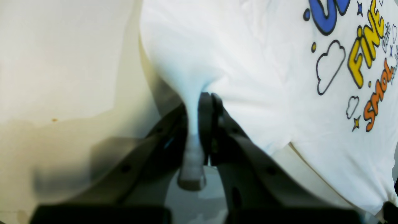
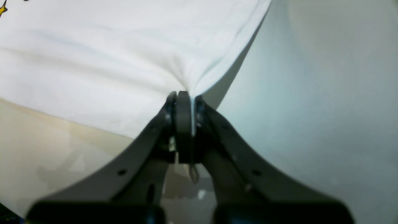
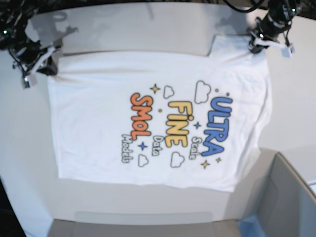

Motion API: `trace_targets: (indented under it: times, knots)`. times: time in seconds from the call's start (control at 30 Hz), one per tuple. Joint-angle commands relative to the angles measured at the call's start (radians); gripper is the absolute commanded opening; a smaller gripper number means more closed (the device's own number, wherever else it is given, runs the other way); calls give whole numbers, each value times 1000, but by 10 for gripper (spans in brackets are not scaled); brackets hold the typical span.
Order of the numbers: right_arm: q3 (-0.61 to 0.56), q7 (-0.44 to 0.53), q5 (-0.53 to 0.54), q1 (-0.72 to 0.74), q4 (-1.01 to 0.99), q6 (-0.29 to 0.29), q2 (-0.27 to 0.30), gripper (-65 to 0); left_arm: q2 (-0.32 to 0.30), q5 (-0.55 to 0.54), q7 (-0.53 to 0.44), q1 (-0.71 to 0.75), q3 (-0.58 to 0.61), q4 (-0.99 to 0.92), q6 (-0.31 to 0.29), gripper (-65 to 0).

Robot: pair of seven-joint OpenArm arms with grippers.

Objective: Layout the t-shirt on the table in an organized manner, then fold the t-shirt properly
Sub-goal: 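Drag the held shirt edge over the shirt body with both grippers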

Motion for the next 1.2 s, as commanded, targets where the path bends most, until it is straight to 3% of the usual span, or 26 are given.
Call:
trace_targets:
  times: [0.0, 0.13, 0.43, 0.67, 0.93, 1.17]
  knots:
    - [9, 21, 14, 9, 19, 16, 17, -650, -11, -8, -11, 7, -11, 17, -2, -650]
    - [9, 42, 13, 38, 33, 16, 17, -650, -11, -10, -10, -4, -52, 19, 0, -650]
    - [3, 71, 8, 118, 50, 16, 22, -650, -16, -11, 9, -183, -98, 19, 3, -650]
    - [-32, 71, -13, 192, -28, 14, 33, -650, -13, 1, 202, -431, -98, 9, 6, -650]
    - [-103, 76, -139, 316, -126, 14, 27, -650, -11, 147, 297, -679, -91, -150, 6, -650]
    - [-121, 77, -195, 411, -241, 14, 27, -650, -16, 242, 293, -825, -9, -291, 1, -650]
